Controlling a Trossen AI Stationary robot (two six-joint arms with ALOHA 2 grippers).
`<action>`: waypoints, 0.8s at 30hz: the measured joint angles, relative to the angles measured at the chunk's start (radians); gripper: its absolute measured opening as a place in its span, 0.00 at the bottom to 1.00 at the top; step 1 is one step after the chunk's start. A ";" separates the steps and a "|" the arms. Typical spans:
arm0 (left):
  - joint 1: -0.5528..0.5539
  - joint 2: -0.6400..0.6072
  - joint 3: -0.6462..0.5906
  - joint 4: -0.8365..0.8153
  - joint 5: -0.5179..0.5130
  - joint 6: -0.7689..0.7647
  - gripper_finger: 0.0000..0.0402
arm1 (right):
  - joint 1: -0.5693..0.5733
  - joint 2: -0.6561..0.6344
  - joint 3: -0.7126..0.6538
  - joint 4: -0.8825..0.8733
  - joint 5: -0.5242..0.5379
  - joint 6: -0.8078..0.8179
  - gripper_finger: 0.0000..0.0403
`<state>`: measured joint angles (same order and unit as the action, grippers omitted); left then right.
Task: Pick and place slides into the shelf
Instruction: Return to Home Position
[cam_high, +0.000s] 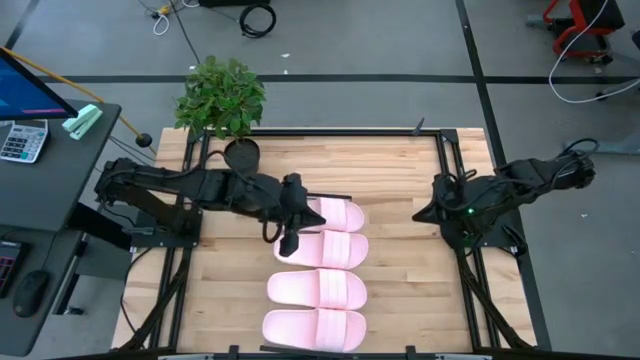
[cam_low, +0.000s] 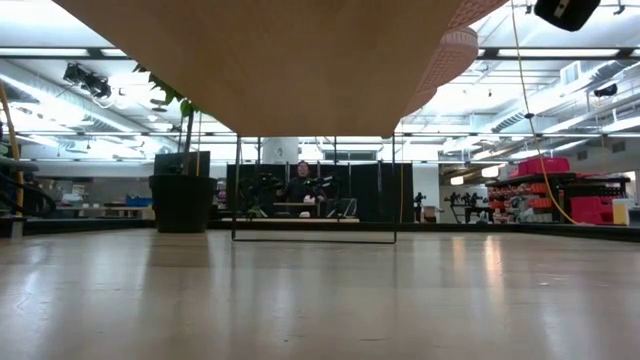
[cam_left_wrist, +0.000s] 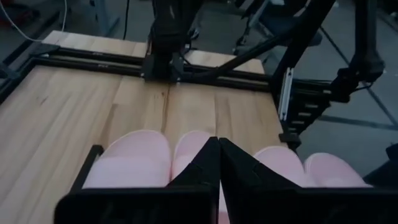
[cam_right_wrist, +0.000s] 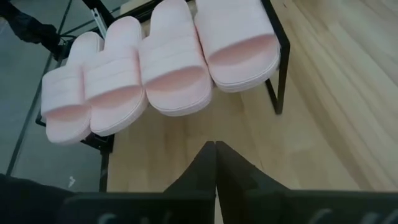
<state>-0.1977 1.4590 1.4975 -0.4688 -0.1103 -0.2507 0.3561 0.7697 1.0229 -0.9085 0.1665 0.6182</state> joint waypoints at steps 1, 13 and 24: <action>0.001 0.000 0.000 -0.001 0.002 0.000 0.03 | 0.000 -0.004 0.000 -0.004 0.004 -0.006 0.02; 0.006 0.005 -0.244 0.460 0.090 -0.086 0.01 | 0.000 -0.051 0.000 -0.043 0.043 -0.017 0.01; 0.009 -0.194 -0.535 0.577 0.015 -0.214 0.01 | 0.000 -0.039 0.000 -0.038 0.073 -0.087 0.00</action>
<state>-0.1883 1.2648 0.9622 0.1082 -0.0952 -0.4651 0.3557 0.7304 1.0229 -0.9469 0.2392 0.5309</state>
